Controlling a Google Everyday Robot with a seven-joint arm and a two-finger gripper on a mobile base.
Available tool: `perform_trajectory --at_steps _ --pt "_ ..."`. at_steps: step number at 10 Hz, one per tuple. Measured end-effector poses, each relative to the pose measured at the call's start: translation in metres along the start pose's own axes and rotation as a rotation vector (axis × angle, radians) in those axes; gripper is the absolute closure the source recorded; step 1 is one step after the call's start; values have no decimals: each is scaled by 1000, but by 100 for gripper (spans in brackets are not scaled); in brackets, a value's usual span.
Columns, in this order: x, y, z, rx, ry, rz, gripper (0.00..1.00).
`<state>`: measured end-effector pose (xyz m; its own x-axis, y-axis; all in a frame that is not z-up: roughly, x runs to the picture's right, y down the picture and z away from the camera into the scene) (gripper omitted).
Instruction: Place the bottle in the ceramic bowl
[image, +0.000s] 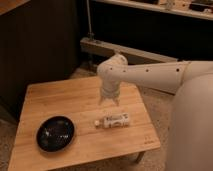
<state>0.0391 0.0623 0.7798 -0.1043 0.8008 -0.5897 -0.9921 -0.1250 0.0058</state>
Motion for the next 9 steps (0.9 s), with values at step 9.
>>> perform_trajectory --at_steps 9 --pt "11 7 -3 -138 -95 -361 35"
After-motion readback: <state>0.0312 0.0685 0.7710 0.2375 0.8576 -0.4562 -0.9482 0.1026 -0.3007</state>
